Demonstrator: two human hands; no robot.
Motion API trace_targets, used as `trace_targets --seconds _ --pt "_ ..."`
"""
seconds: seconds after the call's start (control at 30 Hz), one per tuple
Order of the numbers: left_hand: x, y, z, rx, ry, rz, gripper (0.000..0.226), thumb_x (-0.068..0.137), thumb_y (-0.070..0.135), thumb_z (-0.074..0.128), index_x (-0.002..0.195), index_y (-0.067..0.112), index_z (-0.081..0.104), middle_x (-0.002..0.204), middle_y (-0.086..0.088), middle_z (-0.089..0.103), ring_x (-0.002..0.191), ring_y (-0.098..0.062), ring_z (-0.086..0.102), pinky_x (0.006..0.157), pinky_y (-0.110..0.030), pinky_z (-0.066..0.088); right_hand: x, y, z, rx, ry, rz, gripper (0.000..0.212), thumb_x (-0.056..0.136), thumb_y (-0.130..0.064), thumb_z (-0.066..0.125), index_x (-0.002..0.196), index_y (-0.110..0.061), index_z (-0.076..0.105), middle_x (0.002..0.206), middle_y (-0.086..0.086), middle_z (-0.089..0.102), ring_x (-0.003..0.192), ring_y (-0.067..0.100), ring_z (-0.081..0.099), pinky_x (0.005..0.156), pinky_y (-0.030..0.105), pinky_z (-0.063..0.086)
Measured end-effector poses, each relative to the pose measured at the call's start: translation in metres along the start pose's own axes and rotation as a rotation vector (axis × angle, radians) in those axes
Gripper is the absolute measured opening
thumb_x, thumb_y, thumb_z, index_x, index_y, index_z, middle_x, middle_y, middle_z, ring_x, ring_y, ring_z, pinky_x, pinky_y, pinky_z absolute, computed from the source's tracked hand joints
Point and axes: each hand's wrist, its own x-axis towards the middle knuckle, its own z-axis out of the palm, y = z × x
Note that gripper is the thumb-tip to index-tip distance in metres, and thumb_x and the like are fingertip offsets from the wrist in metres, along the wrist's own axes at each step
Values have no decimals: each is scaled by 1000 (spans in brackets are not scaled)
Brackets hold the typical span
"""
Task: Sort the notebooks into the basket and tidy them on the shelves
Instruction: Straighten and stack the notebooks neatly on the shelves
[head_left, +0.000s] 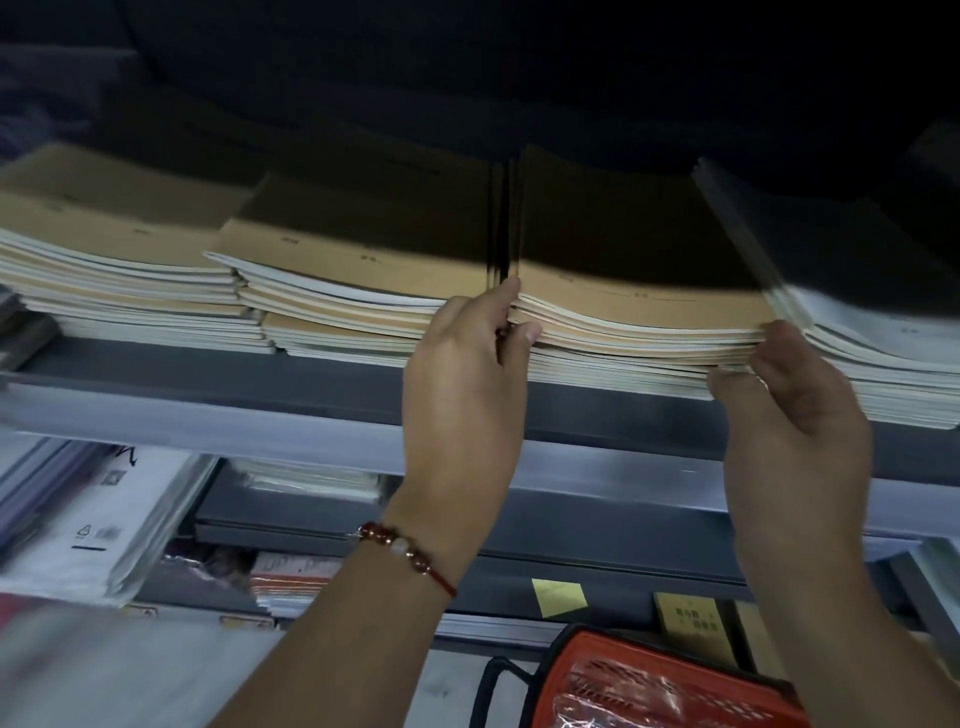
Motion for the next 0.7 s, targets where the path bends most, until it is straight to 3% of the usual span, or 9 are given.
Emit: trace_targets --seconds 0.13,0.2,0.33,0.4,0.5,0.57,0.7 --pt "-18 -4 -18 -20 -81 25 51 94 30 66 143 27 52 121 12 61 101 -3 61 91 -30 56 -14 -8 2 -25 -7 23 44 93 -20 67 130 -40 57 136 -16 56 119 -5 55 99 24 42" --pt "-28 -17 -42 -40 -20 23 48 94 33 65 140 27 55 125 10 58 107 -5 60 90 -29 56 -33 -16 12 -26 -46 27 50 93 -17 66 134 -42 54 139 -18 53 123 -4 51 94 19 39" --pt "-18 -50 -98 -46 143 -146 57 95 41 59 148 32 40 140 14 37 128 -10 46 107 -35 46 -71 -38 55 -40 -398 143 45 93 -29 63 128 -54 52 134 -32 51 118 -17 47 82 9 36" --pt "-2 -60 -110 -101 173 -229 62 97 41 57 153 30 34 147 11 35 129 -7 45 106 -28 42 -77 -43 79 13 -503 216 44 94 -33 61 134 -49 52 136 -29 52 118 -16 47 82 7 36" --pt "13 -67 -107 -184 131 -312 59 100 37 54 154 26 33 144 10 41 111 0 53 96 -25 44 -79 -46 107 89 -483 312 52 95 -32 61 144 -42 46 145 -23 48 126 -5 46 86 14 35" --pt "15 -70 -104 -246 135 -318 51 101 32 54 149 23 41 139 9 44 111 0 55 96 -23 46 -82 -47 117 95 -426 328 57 95 -32 61 147 -42 41 148 -23 45 131 -2 43 92 20 33" --pt "19 -83 -106 -375 211 -415 49 98 32 60 143 26 43 137 4 52 116 -4 57 97 -25 49 -82 -46 125 63 -338 292 59 94 -34 61 149 -40 40 140 -22 46 102 -13 48 77 14 35"
